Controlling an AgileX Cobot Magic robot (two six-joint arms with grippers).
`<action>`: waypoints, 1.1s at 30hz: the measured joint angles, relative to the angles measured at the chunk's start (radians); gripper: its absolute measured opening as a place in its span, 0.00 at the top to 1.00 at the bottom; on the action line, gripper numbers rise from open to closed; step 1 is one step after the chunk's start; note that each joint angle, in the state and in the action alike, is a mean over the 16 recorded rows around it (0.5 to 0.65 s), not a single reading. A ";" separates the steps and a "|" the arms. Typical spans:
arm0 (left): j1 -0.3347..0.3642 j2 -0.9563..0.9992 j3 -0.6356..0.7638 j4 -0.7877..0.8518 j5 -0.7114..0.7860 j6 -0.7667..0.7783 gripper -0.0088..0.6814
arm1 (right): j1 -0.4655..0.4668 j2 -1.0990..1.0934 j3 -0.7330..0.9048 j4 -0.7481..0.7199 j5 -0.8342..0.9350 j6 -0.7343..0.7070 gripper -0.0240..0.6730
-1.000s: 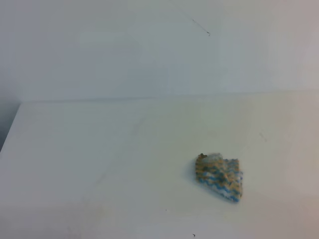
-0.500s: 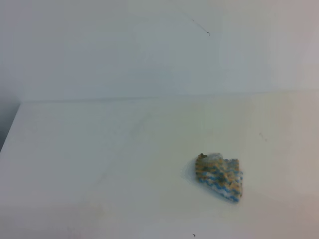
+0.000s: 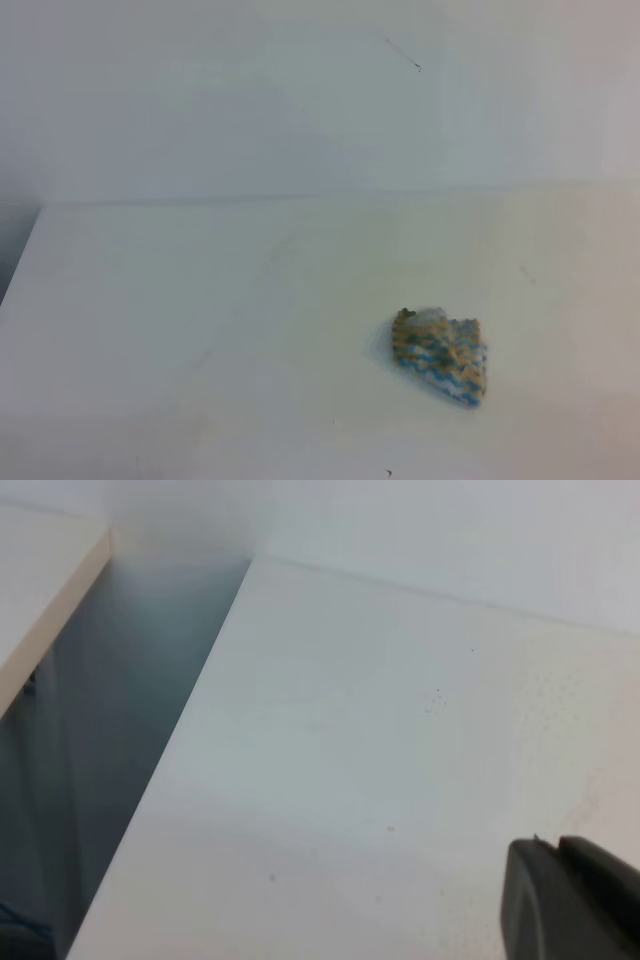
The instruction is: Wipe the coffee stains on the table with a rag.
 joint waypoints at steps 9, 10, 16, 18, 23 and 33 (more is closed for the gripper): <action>0.000 -0.002 0.000 0.000 0.000 0.000 0.99 | 0.000 0.001 -0.002 0.000 0.001 0.000 0.97; 0.000 0.000 0.000 0.000 0.000 0.000 0.99 | 0.000 0.001 -0.002 0.000 0.001 0.000 0.97; 0.000 0.000 0.000 0.000 0.000 0.000 0.99 | 0.000 0.001 -0.002 0.000 0.001 0.000 0.97; 0.000 -0.002 0.000 0.000 0.000 0.000 0.99 | 0.000 0.001 -0.002 0.000 0.001 0.000 0.97; 0.000 -0.004 0.000 0.000 0.000 0.000 0.99 | 0.000 0.001 -0.002 0.000 0.001 0.000 0.97; 0.000 -0.004 0.000 0.000 0.000 0.000 0.99 | 0.000 0.000 0.000 0.000 0.000 0.000 0.97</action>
